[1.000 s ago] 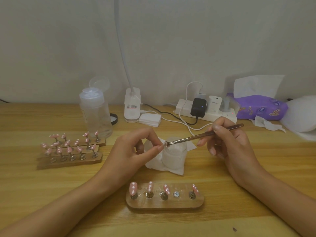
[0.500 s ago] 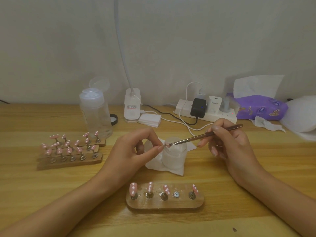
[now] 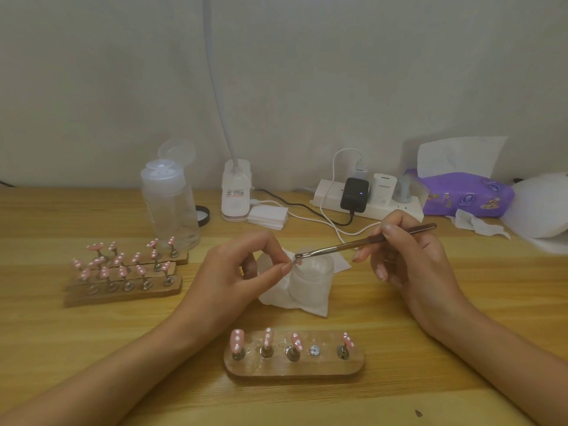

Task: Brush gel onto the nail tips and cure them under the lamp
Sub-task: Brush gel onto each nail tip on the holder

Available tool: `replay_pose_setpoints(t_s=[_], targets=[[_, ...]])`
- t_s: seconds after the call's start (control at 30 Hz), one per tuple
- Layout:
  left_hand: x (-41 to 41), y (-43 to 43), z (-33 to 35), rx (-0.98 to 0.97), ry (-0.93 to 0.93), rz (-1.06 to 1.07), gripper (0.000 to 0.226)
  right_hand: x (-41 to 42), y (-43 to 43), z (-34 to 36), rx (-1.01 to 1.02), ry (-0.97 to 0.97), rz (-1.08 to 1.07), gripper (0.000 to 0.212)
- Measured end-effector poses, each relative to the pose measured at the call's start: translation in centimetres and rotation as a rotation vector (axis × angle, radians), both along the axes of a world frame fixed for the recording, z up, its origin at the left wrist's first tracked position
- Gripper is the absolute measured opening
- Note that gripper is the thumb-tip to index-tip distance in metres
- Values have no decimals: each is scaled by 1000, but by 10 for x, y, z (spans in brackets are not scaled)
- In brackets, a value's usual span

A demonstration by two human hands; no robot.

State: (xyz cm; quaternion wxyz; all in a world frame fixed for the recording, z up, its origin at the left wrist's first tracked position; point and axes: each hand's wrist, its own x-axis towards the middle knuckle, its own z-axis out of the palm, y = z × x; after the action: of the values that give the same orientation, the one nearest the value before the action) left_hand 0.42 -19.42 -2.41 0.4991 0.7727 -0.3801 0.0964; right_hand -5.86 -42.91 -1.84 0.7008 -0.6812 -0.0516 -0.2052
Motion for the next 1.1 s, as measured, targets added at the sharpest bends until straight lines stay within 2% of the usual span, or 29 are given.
replay_pose_setpoints(t_s=[0.17,0.3,0.47,0.63,0.77,0.93,1.1], targets=[[0,0,0,5,4,0,20,2,-2,-2,-5,47,-61,35],[1,1,-1,3,0,2,20,0,-1,1,1,7,-6,25],[1,1,-1,9,1,4,21,2,-1,-1,-1,38,-65,33],[2,1,-2,5,5,5,20,1,0,0,-14,-12,-3,25],[1,0,-2,6,12,4,22,2,-1,-2,-27,33,-68,35],[1,1,-2,0,9,5,20,0,0,0,-5,-29,-3,23],[1,1,-3,4,14,10,19,0,0,-1,-46,26,-77,37]])
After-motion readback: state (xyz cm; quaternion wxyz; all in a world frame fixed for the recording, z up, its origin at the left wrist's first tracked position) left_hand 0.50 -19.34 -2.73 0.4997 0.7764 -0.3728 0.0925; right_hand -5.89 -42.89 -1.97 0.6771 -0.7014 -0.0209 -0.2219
